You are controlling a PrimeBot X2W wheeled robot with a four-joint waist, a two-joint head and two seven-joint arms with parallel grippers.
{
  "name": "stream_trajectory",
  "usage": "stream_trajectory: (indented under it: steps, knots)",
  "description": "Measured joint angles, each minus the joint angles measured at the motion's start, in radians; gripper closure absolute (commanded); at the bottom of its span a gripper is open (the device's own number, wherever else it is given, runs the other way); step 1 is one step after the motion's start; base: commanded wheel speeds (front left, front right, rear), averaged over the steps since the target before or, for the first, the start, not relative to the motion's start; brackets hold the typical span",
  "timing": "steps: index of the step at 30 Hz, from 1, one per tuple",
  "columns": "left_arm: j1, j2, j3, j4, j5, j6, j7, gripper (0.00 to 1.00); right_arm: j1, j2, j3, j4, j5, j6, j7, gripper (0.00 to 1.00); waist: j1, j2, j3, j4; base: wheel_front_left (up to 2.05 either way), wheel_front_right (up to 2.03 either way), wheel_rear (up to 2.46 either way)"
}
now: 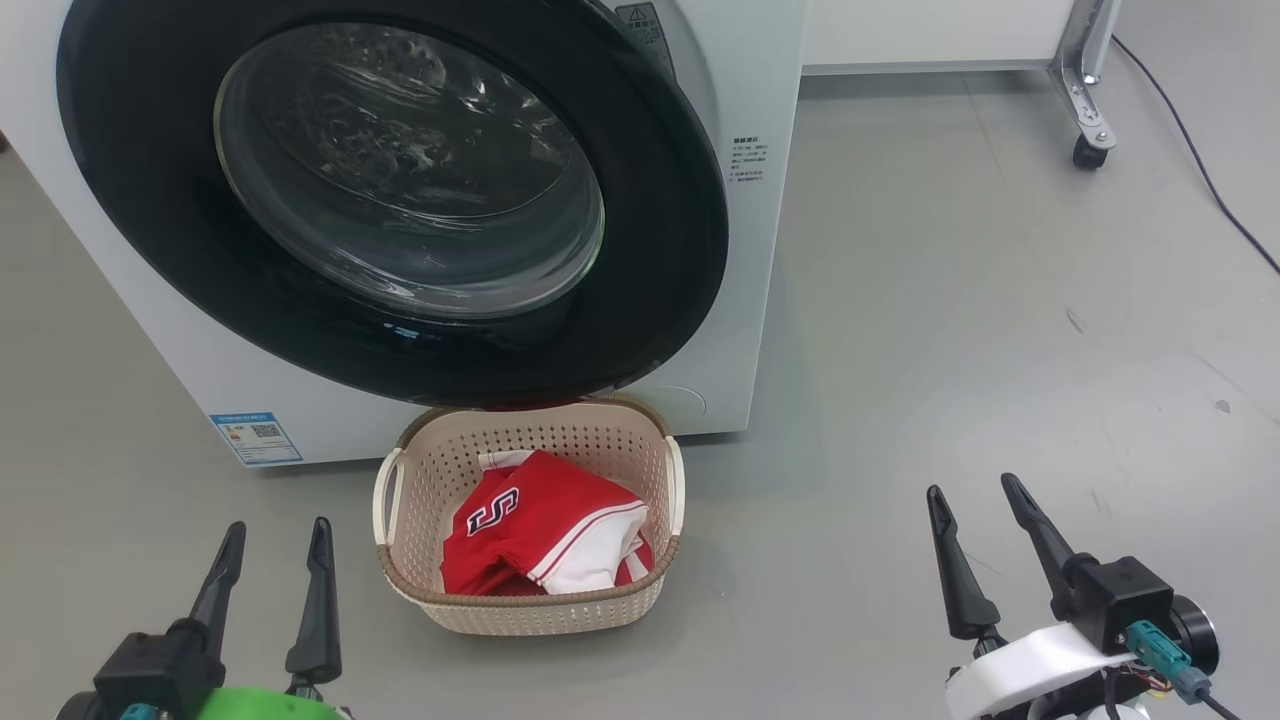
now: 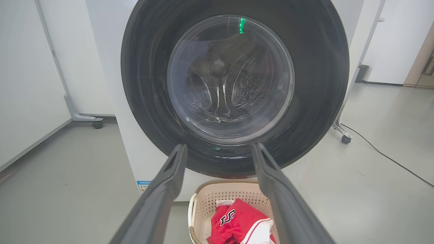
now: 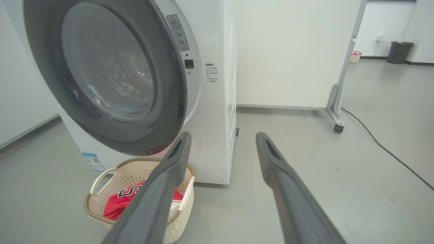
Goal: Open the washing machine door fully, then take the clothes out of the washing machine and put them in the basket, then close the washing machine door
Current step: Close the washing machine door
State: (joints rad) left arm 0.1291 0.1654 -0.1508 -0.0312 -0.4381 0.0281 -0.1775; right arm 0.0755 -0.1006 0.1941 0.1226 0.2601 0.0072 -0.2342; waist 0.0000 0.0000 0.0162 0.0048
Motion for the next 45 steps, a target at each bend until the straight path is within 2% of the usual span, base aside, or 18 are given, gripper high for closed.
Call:
stream_trajectory:
  steps: [20, 21, 22, 23, 24, 25, 42, 45]
  knots:
    - [0.0, -0.016, -0.009, 0.008, 0.027, 0.021, -0.001, 0.0, 0.015, 0.002, 0.002, -0.02, 0.0, -0.002, 0.009, 0.0, 0.0, 0.0, 0.005, -0.002, 0.0, 0.0, 0.0]
    - [0.0, -0.016, -0.009, 0.008, 0.028, 0.021, -0.001, 0.0, 0.015, 0.002, 0.002, -0.021, 0.0, -0.002, 0.009, 0.04, 0.0, 0.0, 0.006, -0.002, 0.0, 0.0, 0.0]
    - [0.0, -0.016, -0.009, 0.008, 0.028, 0.021, -0.001, 0.0, 0.015, 0.001, 0.001, -0.021, 0.0, -0.002, 0.009, 0.47, 0.0, 0.0, 0.006, -0.002, 0.0, 0.0, 0.0]
    - [0.0, -0.016, -0.01, 0.008, 0.028, 0.021, -0.001, 0.0, 0.015, 0.0, 0.0, -0.023, 0.0, -0.002, 0.009, 0.64, 0.0, 0.0, 0.007, -0.002, 0.0, 0.0, 0.0]
    - [0.0, -0.016, -0.011, 0.008, 0.028, 0.021, -0.001, 0.0, 0.015, -0.001, 0.0, -0.024, 0.0, -0.002, 0.009, 0.88, 0.0, 0.0, 0.007, -0.002, 0.0, 0.0, 0.0]
    - [0.0, -0.017, -0.011, 0.008, 0.029, 0.021, -0.001, 0.0, 0.015, -0.002, -0.001, -0.026, 0.0, -0.002, 0.009, 1.0, 0.0, 0.0, 0.007, -0.002, 0.0, 0.0, 0.0]
    - [-0.002, -0.02, -0.035, -0.001, 0.05, 0.03, -0.008, 0.0, 0.01, -0.037, -0.005, -0.055, -0.001, 0.001, 0.021, 1.0, 0.0, 0.0, 0.031, 0.016, 0.0, 0.0, 0.0]
    - [-0.006, -0.023, -0.046, -0.011, 0.057, 0.029, -0.009, 0.0, -0.009, -0.054, -0.004, -0.064, -0.009, 0.012, 0.028, 1.0, 0.0, 0.0, 0.044, 0.028, 0.0, 0.0, 0.0]
